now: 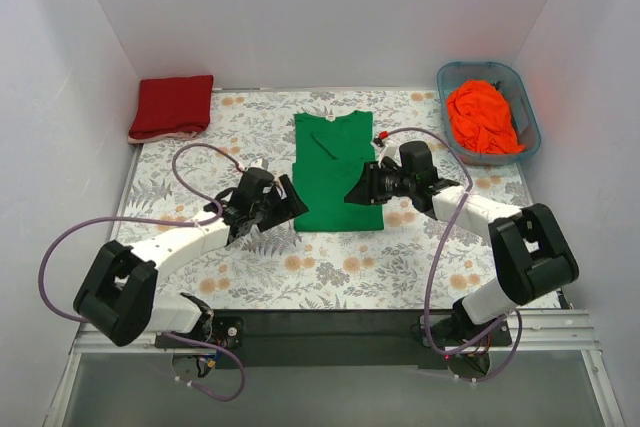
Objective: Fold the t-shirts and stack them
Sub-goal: Fold the tshirt
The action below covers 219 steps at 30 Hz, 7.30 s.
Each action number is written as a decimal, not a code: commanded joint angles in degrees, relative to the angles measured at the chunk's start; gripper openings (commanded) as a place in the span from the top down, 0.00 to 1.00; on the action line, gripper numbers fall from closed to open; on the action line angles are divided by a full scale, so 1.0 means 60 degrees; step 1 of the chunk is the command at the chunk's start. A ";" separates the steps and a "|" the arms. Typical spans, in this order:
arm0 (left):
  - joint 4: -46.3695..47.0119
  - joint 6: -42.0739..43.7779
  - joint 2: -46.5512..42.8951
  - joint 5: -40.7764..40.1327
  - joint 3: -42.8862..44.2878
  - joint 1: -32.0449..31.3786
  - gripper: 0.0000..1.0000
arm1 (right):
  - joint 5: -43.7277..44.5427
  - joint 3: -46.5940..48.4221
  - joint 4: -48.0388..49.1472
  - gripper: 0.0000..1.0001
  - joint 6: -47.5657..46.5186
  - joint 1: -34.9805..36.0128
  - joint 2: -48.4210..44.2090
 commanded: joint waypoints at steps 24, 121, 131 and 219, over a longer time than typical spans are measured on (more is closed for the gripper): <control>-0.3046 0.1345 0.4039 -0.1736 0.3356 -0.1373 0.59 | 0.5056 0.0402 -0.6614 0.21 -0.1707 -0.0053 -0.1985; -0.9375 -0.2480 -0.0969 0.0871 0.3414 -0.5041 1.00 | 0.6739 0.4266 -1.5286 0.99 -0.1764 0.3786 -0.2148; -0.8613 -0.0912 -0.1088 0.1252 0.3516 -0.2429 1.00 | 0.6974 0.7050 -1.5345 0.99 -0.2950 0.3230 -0.0127; -0.0014 0.1960 0.2719 0.1341 0.2856 0.1086 0.72 | -0.0526 0.5118 -0.3774 0.58 -0.2586 -0.0740 0.3171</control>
